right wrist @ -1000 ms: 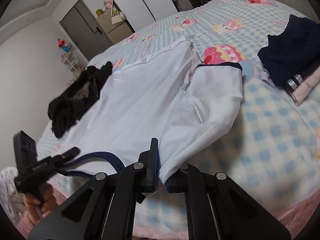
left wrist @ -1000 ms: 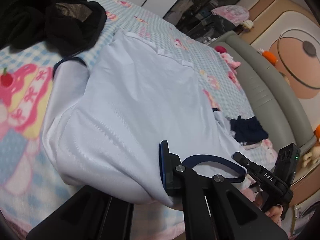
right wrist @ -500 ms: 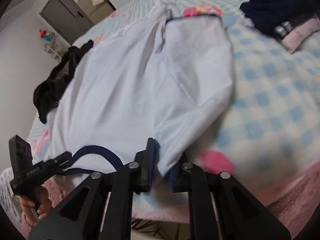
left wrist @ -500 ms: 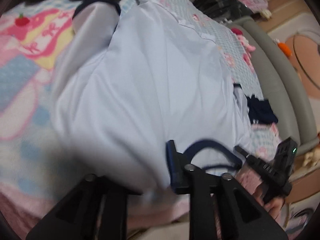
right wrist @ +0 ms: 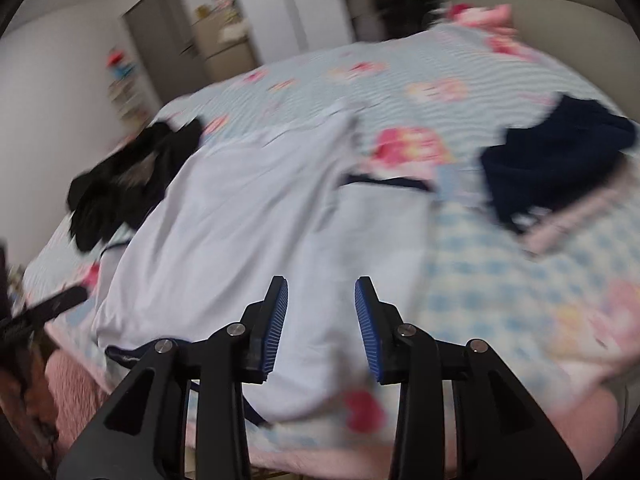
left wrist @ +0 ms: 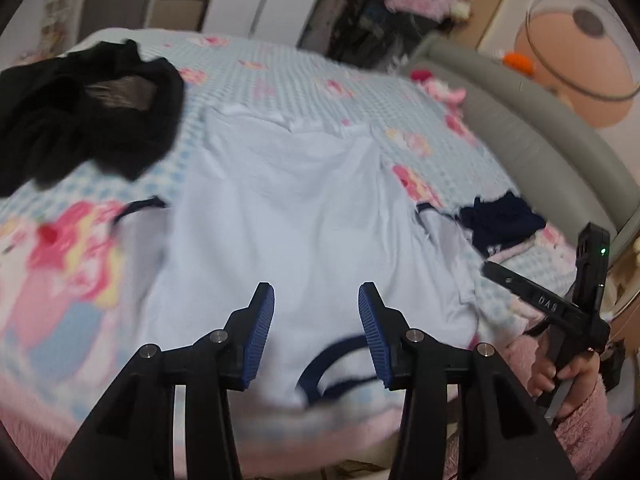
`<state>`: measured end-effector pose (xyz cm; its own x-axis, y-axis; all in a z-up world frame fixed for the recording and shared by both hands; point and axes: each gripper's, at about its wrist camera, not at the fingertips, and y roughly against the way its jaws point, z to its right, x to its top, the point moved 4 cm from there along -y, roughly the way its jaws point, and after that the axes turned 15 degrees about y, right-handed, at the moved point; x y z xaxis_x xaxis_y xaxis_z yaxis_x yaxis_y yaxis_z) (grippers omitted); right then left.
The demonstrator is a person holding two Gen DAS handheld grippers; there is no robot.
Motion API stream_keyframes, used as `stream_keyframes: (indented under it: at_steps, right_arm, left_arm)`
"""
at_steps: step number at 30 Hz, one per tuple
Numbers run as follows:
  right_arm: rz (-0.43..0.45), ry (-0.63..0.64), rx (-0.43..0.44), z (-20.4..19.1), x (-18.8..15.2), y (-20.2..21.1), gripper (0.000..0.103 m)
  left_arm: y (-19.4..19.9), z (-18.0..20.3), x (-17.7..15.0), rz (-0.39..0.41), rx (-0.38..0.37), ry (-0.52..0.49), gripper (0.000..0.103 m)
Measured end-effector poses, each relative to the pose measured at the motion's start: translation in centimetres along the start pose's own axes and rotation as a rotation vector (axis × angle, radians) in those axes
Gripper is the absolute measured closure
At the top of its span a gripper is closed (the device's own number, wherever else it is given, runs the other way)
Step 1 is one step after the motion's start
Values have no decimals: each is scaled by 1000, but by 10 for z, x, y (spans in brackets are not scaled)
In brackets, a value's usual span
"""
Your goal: Fold clothes
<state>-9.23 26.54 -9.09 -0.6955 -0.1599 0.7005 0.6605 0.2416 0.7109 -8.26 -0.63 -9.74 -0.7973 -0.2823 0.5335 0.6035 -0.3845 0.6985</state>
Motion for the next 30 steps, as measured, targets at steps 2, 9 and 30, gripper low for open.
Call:
stream_keyframes:
  at_steps: [2,9,30]
  right_arm:
    - [-68,3,34,-6,-5,-26,68]
    - [-151,-47,45,-4,-52,-53,67]
    - [-50,-30,95,-5,-60,-7,66]
  left_arm:
    - [-8,18,5,-1,33,-65,59]
    - [5,-1,1,28,86,15,57]
    - [-12,7,-56,-105,135,-212,61]
